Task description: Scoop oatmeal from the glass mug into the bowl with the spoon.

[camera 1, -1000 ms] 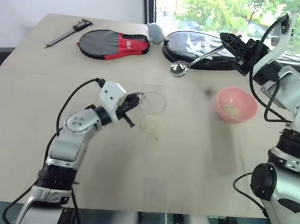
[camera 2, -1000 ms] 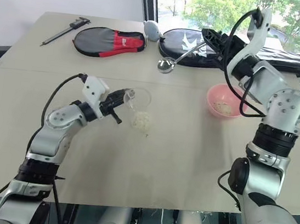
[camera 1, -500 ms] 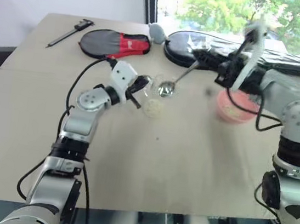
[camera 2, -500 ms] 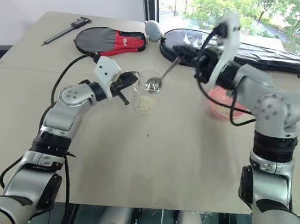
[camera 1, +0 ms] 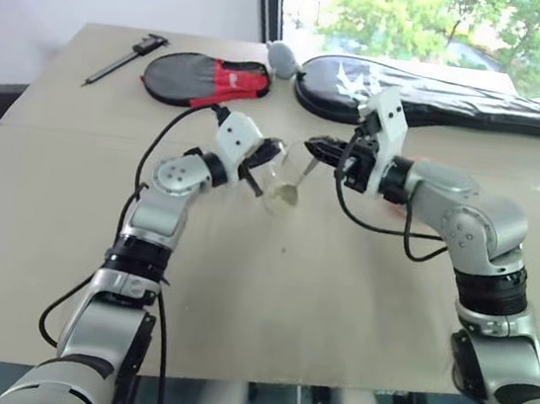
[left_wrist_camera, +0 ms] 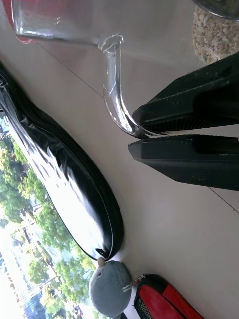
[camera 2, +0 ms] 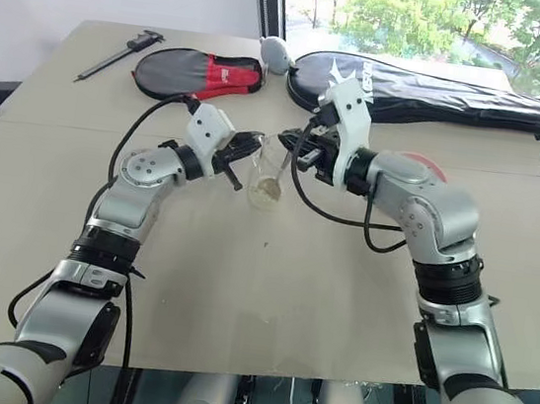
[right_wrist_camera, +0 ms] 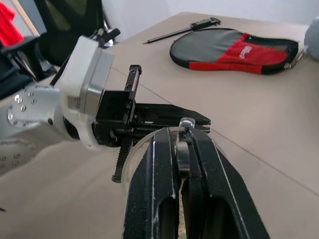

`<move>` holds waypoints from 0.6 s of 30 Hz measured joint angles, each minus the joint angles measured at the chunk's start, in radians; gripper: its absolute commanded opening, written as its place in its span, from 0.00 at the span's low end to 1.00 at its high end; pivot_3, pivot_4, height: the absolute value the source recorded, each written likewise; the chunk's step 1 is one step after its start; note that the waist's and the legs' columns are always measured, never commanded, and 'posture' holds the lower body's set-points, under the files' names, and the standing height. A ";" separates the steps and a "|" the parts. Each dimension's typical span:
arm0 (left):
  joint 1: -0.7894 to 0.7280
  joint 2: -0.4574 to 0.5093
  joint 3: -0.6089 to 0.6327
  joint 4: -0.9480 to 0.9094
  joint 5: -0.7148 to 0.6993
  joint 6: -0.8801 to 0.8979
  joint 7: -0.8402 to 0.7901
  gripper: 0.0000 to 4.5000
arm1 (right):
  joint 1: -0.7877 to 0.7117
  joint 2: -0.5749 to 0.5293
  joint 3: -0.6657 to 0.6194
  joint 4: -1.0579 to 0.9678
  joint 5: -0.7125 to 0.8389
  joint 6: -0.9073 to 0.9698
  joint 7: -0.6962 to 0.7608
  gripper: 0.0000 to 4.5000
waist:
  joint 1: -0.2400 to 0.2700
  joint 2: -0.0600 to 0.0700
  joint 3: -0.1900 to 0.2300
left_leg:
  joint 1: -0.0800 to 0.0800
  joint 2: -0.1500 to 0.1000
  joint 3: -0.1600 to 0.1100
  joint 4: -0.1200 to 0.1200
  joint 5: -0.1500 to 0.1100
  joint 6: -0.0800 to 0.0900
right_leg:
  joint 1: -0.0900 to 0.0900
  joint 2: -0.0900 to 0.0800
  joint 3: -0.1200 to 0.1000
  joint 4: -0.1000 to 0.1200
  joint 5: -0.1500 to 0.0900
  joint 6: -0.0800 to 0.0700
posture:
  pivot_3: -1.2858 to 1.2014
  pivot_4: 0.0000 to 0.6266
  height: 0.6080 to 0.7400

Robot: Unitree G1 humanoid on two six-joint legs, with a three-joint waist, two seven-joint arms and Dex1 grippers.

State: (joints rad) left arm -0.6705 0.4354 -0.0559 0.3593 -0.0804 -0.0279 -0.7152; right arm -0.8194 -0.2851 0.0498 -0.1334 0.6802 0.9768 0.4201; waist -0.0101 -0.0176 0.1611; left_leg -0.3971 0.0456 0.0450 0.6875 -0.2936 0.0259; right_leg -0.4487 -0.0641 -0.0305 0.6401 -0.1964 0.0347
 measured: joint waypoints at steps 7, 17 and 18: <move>0.005 -0.024 -0.001 0.000 0.013 -0.022 0.013 0.02 | -0.064 0.085 -0.231 0.075 0.111 0.199 -0.179 0.00 | -0.001 0.000 0.000 | 0.000 0.000 0.000 0.000 0.000 0.000 | 0.000 0.000 0.000 0.001 0.000 0.000 | 0.52 0.24 1.00; -0.001 -0.107 0.003 0.068 0.022 -0.091 0.091 0.02 | -0.122 0.119 -0.513 0.142 0.229 0.424 -0.401 0.00 | -0.001 0.000 0.000 | 0.000 0.000 0.000 0.000 -0.002 0.003 | 0.000 0.000 0.000 0.001 0.000 0.000 | 0.52 0.24 1.00; -0.011 -0.122 0.003 0.091 0.027 -0.105 0.103 0.02 | -0.138 0.112 -0.549 0.156 0.235 0.443 -0.423 0.00 | -0.001 0.000 0.000 | 0.000 0.000 0.000 0.000 -0.002 0.004 | 0.000 0.000 0.000 0.001 0.000 0.000 | 0.52 0.24 1.00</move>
State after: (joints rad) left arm -0.6818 0.3137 -0.0528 0.4503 -0.0531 -0.1327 -0.6120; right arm -0.9575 -0.1730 -0.4996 0.0230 0.9149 1.4202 -0.0028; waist -0.0108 -0.0175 0.1611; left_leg -0.3973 0.0453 0.0449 0.6875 -0.2956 0.0295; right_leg -0.4487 -0.0643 -0.0304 0.6409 -0.1964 0.0347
